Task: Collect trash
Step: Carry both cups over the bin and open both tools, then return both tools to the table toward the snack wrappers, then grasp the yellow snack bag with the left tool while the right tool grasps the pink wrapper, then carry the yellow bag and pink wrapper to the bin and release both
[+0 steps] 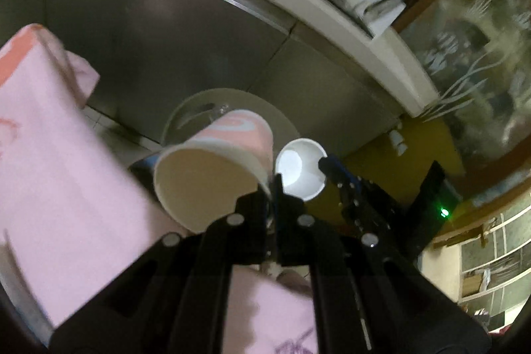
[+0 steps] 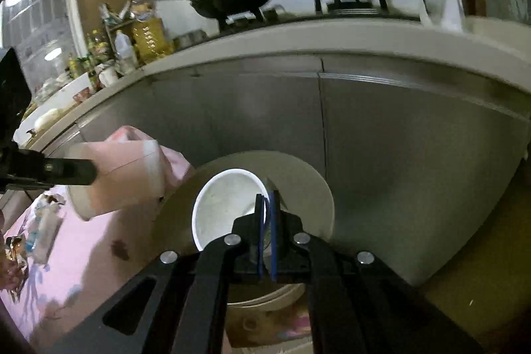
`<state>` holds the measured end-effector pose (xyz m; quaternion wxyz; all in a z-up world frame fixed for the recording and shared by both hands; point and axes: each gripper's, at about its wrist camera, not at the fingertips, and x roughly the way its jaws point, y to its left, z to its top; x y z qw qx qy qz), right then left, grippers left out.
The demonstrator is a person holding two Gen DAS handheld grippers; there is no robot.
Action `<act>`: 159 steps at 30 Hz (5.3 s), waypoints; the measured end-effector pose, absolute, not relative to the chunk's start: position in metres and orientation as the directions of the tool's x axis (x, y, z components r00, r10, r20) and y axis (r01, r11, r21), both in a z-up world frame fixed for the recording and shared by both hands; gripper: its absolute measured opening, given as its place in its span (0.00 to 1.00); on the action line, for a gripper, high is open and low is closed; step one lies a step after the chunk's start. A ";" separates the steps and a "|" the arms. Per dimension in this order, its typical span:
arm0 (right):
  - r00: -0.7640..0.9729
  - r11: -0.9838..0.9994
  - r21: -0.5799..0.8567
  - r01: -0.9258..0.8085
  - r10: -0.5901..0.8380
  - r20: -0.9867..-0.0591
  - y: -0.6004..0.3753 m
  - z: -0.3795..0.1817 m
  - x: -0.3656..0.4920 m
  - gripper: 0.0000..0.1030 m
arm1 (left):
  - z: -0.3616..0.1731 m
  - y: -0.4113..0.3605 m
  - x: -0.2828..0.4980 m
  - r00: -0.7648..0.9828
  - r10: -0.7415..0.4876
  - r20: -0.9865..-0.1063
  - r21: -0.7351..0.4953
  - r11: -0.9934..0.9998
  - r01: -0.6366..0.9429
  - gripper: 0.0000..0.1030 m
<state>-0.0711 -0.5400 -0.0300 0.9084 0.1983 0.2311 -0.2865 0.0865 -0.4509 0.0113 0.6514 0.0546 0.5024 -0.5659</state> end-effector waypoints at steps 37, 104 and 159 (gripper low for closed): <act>0.914 0.794 0.543 0.273 -0.038 -0.403 -0.423 0.014 -0.042 0.77 | -0.002 -0.160 0.061 0.376 -0.542 -0.751 -0.221 0.744 0.631 0.50; 0.671 0.898 0.428 -0.097 0.377 -0.639 -0.158 -0.004 0.090 0.51 | -0.020 0.089 0.077 0.616 -0.298 -0.729 -0.200 0.954 0.224 0.50; 0.697 0.818 0.576 -0.006 0.417 -0.584 -0.223 -0.042 0.042 0.10 | -0.065 -0.017 0.081 0.177 -0.756 -0.630 -0.636 0.633 0.440 0.05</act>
